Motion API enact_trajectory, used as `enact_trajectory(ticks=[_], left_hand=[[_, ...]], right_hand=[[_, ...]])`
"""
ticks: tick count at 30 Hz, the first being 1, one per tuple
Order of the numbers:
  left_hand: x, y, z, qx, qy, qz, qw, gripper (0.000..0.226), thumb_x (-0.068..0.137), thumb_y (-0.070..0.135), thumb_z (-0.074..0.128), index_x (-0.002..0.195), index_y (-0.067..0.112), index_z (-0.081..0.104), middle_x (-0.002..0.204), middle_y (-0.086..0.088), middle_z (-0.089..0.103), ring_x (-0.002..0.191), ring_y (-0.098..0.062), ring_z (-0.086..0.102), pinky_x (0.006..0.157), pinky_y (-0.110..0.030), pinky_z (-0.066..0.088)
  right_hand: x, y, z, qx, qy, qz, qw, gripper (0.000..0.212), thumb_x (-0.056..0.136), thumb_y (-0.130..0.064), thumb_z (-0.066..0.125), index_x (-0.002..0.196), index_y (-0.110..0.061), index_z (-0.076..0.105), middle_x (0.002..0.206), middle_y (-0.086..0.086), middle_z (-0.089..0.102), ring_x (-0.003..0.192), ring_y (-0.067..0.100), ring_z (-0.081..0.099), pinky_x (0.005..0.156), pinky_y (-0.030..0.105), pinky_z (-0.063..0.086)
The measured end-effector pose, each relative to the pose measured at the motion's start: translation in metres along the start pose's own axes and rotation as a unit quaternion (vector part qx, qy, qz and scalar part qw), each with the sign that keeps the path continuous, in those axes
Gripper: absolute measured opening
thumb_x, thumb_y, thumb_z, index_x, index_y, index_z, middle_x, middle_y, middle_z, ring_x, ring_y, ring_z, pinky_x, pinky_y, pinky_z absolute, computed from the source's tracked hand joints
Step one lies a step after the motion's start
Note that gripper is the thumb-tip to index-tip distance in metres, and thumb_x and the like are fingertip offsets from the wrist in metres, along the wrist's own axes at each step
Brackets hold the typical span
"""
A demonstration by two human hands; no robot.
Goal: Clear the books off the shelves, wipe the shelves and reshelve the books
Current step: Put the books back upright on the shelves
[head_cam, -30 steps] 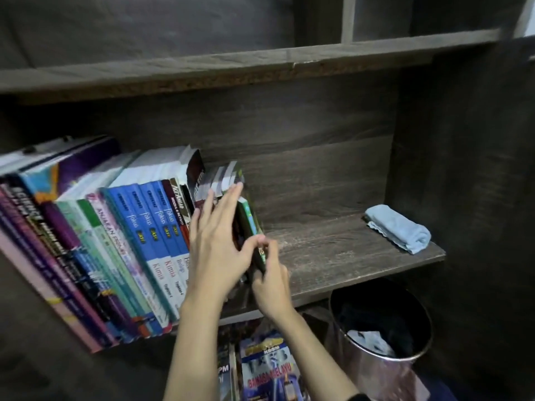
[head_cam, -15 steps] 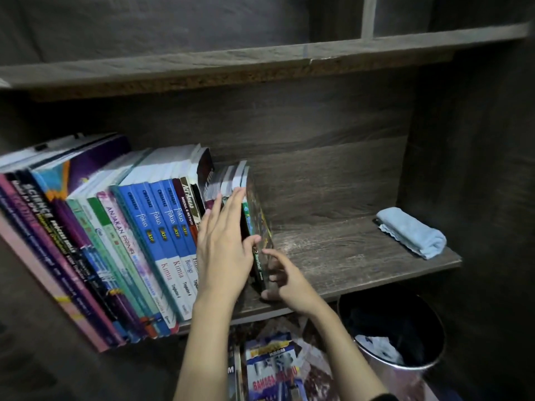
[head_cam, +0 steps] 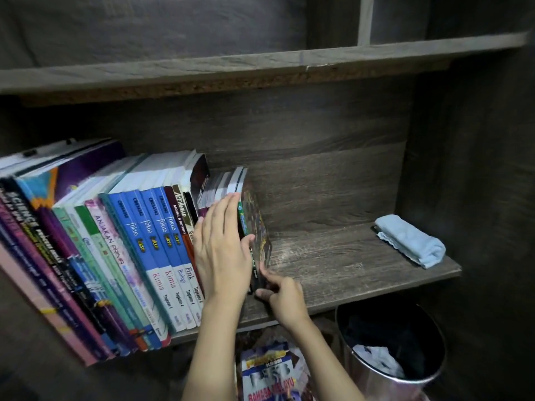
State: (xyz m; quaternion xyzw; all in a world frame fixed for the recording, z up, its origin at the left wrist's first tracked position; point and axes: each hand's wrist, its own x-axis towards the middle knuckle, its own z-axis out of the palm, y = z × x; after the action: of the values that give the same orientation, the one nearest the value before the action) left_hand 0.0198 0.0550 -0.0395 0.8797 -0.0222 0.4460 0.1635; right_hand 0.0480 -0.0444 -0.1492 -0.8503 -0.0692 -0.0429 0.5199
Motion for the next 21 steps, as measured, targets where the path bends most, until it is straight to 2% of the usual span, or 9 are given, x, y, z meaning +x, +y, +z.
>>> enact_trajectory(ticks=[3, 5, 8, 12, 14, 17, 19, 21], left_hand=[[0.0, -0.002, 0.002, 0.011, -0.009, 0.008, 1.0, 0.087, 0.068, 0.015, 0.08, 0.144, 0.014, 0.037, 0.147, -0.001, 0.041, 0.135, -0.02, 0.037, 0.113, -0.028, 0.007], [-0.001, -0.005, 0.003, 0.017, -0.018, 0.011, 1.0, 0.089, 0.07, 0.015, 0.079, 0.146, 0.016, 0.033, 0.15, 0.001, 0.037, 0.137, -0.018, 0.033, 0.114, -0.024, 0.001], [-0.002, -0.007, 0.004, 0.023, -0.024, 0.011, 0.999, 0.089, 0.07, 0.01, 0.078, 0.146, 0.016, 0.032, 0.15, 0.001, 0.036, 0.138, -0.014, 0.028, 0.113, -0.02, -0.006], [-0.001, -0.007, 0.006, 0.027, -0.015, 0.015, 0.999, 0.085, 0.07, 0.004, 0.075, 0.145, 0.015, 0.034, 0.148, -0.001, 0.039, 0.136, -0.013, 0.025, 0.113, -0.02, -0.004], [-0.001, -0.008, 0.008, 0.024, -0.011, 0.012, 1.0, 0.085, 0.072, 0.001, 0.071, 0.146, 0.016, 0.031, 0.149, 0.0, 0.037, 0.137, -0.013, 0.025, 0.114, -0.023, -0.001], [-0.001, -0.009, 0.012, 0.018, -0.012, 0.006, 1.0, 0.091, 0.071, -0.006, 0.063, 0.149, 0.012, 0.021, 0.154, -0.001, 0.027, 0.142, -0.014, 0.023, 0.116, -0.03, 0.009], [-0.002, -0.009, 0.013, 0.031, -0.009, 0.003, 0.999, 0.092, 0.069, -0.009, 0.058, 0.149, 0.01, 0.017, 0.155, -0.002, 0.024, 0.142, -0.015, 0.022, 0.116, -0.032, 0.009], [-0.002, -0.006, 0.012, 0.033, -0.005, -0.002, 0.999, 0.091, 0.067, -0.009, 0.056, 0.149, 0.009, 0.022, 0.154, -0.003, 0.028, 0.141, -0.017, 0.025, 0.115, -0.03, 0.006]], right_hand=[[0.001, 0.0, 0.002, -0.005, 0.016, 0.001, 1.0, 0.056, 0.083, -0.013, 0.071, 0.135, -0.025, 0.052, 0.139, -0.008, 0.05, 0.129, 0.002, 0.044, 0.096, 0.004, 0.026], [0.001, 0.0, 0.003, -0.02, 0.021, -0.004, 1.0, 0.054, 0.086, -0.015, 0.069, 0.135, -0.027, 0.051, 0.139, -0.011, 0.049, 0.129, 0.002, 0.044, 0.097, 0.009, 0.031], [-0.002, -0.004, 0.005, -0.065, 0.031, -0.014, 0.997, 0.051, 0.092, -0.018, 0.061, 0.14, -0.031, 0.046, 0.143, -0.014, 0.045, 0.131, 0.003, 0.042, 0.1, 0.018, 0.037], [-0.004, -0.009, 0.007, -0.127, 0.032, -0.027, 0.991, 0.051, 0.098, -0.022, 0.05, 0.146, -0.034, 0.035, 0.147, -0.012, 0.042, 0.132, 0.009, 0.042, 0.097, 0.022, 0.039], [-0.005, -0.009, 0.006, -0.144, 0.024, -0.03, 0.989, 0.053, 0.1, -0.018, 0.045, 0.148, -0.034, 0.03, 0.148, -0.011, 0.042, 0.131, 0.012, 0.042, 0.095, 0.022, 0.039], [-0.004, -0.009, 0.005, -0.152, 0.005, -0.041, 0.987, 0.064, 0.095, -0.003, 0.044, 0.149, -0.032, 0.027, 0.149, -0.012, 0.039, 0.13, 0.013, 0.042, 0.096, 0.021, 0.039], [-0.006, -0.01, 0.003, -0.149, -0.009, -0.034, 0.988, 0.073, 0.088, 0.005, 0.042, 0.15, -0.03, 0.026, 0.151, -0.011, 0.036, 0.133, 0.014, 0.04, 0.099, 0.021, 0.038], [-0.007, -0.01, 0.002, -0.146, -0.009, -0.035, 0.989, 0.075, 0.086, 0.006, 0.042, 0.15, -0.029, 0.026, 0.151, -0.008, 0.037, 0.134, 0.014, 0.039, 0.1, 0.02, 0.037]])
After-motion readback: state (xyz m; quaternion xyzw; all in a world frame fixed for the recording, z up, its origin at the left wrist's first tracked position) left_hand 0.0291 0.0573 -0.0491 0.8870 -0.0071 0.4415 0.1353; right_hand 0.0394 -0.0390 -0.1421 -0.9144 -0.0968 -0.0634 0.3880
